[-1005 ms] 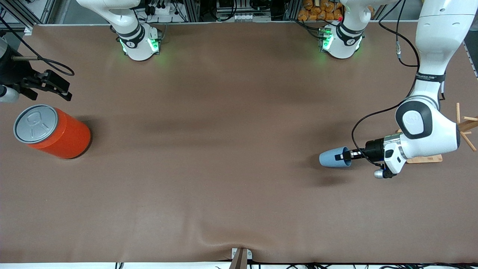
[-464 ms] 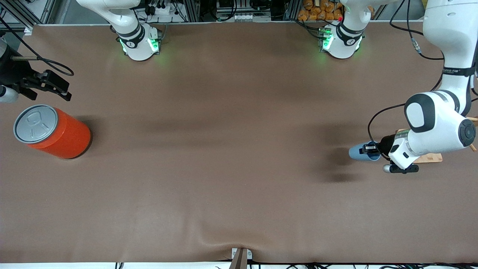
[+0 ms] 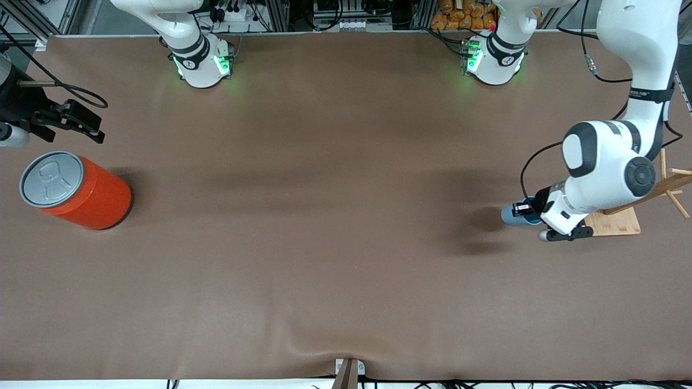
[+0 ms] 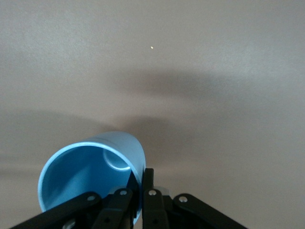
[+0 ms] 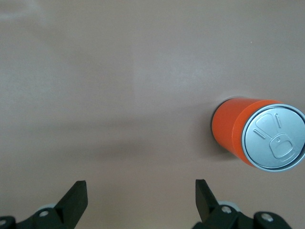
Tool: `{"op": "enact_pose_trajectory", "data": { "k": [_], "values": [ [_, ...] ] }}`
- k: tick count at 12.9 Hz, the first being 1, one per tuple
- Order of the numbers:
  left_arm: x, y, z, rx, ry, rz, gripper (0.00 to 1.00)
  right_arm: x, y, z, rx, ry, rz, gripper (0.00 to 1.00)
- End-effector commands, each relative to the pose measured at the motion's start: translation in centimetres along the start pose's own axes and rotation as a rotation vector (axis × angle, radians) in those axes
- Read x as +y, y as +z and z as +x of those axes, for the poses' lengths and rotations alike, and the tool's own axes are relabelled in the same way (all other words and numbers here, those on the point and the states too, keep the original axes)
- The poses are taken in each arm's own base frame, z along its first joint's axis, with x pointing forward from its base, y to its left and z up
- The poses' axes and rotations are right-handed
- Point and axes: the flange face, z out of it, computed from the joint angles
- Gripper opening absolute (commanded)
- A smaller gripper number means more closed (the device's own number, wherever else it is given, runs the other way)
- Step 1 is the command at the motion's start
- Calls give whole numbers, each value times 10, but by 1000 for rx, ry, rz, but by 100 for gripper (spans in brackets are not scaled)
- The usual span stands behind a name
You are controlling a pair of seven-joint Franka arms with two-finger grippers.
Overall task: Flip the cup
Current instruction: 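Carry the cup toward the wooden stand and set it upright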
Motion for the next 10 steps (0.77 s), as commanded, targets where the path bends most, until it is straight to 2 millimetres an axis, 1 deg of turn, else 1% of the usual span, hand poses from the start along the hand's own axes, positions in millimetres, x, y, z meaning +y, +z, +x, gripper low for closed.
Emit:
{"op": "enact_pose_trajectory", "data": {
  "k": [1, 3, 4, 5, 6, 7, 8, 9, 10],
  "values": [
    [8, 3, -16, 52, -34, 81, 0, 2, -4, 2, -4, 2, 5, 100],
    [21, 8, -18, 52, -76, 94, 0, 3, -4, 2, -4, 0, 5, 100],
    [20, 9, -15, 50, -89, 94, 18, 3, -4, 2, -4, 0, 5, 100],
    [19, 12, -13, 46, -94, 94, 57, 2, -4, 2, -4, 0, 5, 100],
    [18, 12, -12, 44, -94, 94, 98, 2, -4, 2, -4, 0, 5, 100],
    [21, 9, -11, 51, -90, 92, 100, 2, -4, 2, -4, 0, 5, 100],
    [26, -3, -7, 73, -83, 86, 100, 2, -4, 2, -4, -1, 5, 100],
    [26, -20, -4, 72, -85, 86, 100, 2, -4, 2, -4, -1, 5, 100],
    [27, -45, 3, 60, -87, 87, 100, 2, -4, 2, -4, -1, 5, 100]
  ]
}}
